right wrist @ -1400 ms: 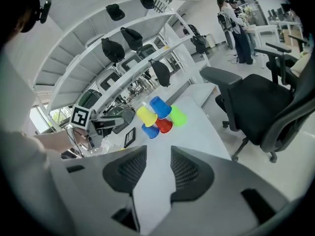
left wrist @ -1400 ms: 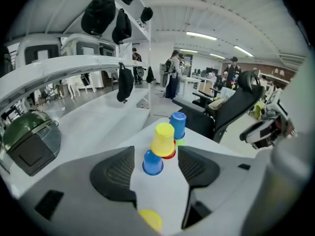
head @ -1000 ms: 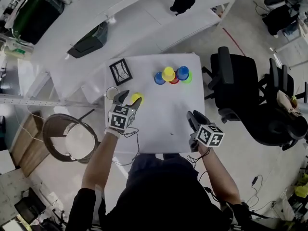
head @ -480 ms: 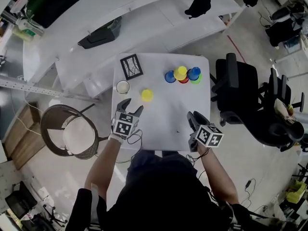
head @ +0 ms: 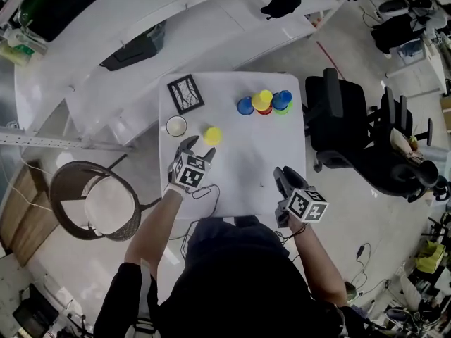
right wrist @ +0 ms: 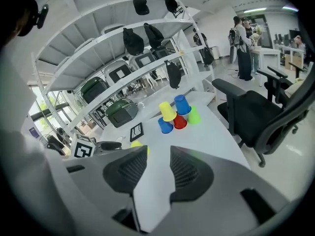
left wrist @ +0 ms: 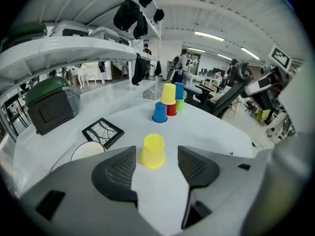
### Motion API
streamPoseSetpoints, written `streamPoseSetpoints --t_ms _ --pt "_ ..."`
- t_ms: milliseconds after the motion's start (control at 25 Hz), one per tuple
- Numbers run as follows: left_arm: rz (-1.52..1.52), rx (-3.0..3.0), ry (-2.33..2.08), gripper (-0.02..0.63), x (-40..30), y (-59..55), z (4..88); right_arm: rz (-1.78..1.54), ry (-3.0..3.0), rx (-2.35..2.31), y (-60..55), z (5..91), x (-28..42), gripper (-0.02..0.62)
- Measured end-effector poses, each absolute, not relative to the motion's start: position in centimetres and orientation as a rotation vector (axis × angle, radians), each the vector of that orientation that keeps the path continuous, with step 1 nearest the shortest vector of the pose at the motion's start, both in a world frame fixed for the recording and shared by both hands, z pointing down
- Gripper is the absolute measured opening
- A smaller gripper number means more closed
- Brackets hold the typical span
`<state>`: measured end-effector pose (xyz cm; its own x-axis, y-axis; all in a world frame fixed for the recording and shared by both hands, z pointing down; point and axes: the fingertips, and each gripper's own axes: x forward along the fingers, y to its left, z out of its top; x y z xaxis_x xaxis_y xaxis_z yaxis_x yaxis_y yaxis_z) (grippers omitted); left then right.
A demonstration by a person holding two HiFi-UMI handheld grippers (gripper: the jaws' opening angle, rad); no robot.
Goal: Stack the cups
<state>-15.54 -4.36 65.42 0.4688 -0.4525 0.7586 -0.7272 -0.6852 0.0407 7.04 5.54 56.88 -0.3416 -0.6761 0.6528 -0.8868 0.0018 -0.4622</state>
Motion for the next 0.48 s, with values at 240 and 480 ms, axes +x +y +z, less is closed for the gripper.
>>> streamPoseSetpoints --t_ms 240,480 --pt "1.119 2.406 -0.965 0.262 -14.6 -6.1 68.1 1.295 -1.933 1.732 8.4 57.4 7.6 0.141" --pt "1.165 2.417 -0.945 0.262 -14.3 -6.7 69.1 1.350 -1.894 1.774 9.9 58.6 8.0 0.141"
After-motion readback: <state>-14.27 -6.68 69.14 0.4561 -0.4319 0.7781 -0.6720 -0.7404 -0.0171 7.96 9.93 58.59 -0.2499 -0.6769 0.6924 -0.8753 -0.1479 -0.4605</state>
